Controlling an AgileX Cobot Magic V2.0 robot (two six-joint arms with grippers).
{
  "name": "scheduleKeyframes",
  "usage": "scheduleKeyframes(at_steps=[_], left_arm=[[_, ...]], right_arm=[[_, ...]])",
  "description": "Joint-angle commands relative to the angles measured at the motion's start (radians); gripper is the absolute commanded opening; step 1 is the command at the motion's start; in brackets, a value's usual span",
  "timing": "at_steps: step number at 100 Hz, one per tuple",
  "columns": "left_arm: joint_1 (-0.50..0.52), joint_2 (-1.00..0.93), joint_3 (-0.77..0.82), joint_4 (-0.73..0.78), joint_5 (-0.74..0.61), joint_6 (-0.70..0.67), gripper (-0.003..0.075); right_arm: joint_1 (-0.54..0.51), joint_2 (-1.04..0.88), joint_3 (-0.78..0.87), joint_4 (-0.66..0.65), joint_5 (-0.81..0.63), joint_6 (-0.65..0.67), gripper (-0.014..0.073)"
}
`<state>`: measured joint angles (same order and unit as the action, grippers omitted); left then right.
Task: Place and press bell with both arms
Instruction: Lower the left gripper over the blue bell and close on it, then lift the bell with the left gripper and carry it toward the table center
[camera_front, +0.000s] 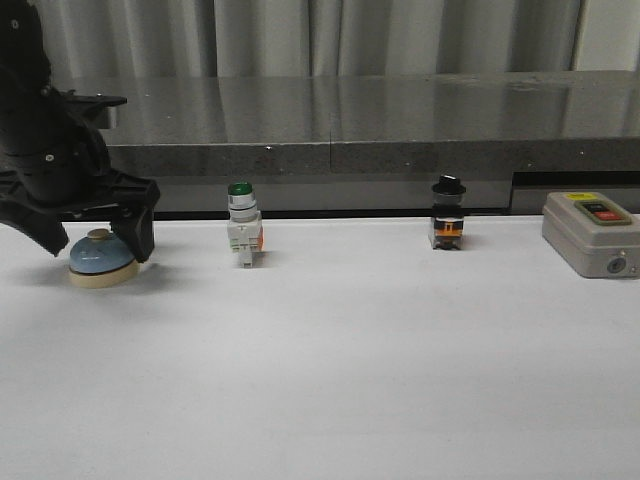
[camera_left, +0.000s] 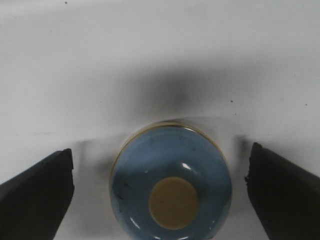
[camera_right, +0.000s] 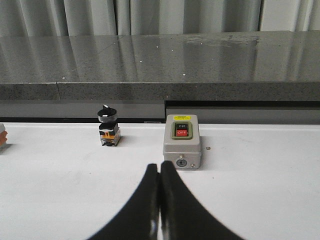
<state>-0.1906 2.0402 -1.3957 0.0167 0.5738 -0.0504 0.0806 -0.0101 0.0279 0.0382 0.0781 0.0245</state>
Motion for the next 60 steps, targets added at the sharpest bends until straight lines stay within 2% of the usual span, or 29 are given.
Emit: scheduleKeyframes(at_steps=[1, 21, 28, 60], left_arm=[[0.002, -0.046, -0.030, -0.002, -0.023, 0.001, 0.0668], [0.002, -0.044, -0.030, -0.002, -0.008, 0.001, 0.0668], [0.002, -0.044, -0.030, -0.002, 0.004, 0.001, 0.0648], [0.002, -0.044, -0.030, -0.002, 0.036, 0.001, 0.0379]], right_arm=[[-0.004, -0.016, -0.019, -0.007, -0.084, -0.003, -0.0064], [-0.004, -0.016, -0.019, -0.007, -0.084, -0.003, -0.0064], [-0.004, -0.016, -0.019, -0.007, -0.084, -0.003, -0.0064], [-0.004, -0.016, -0.019, -0.007, -0.084, -0.003, -0.0064]])
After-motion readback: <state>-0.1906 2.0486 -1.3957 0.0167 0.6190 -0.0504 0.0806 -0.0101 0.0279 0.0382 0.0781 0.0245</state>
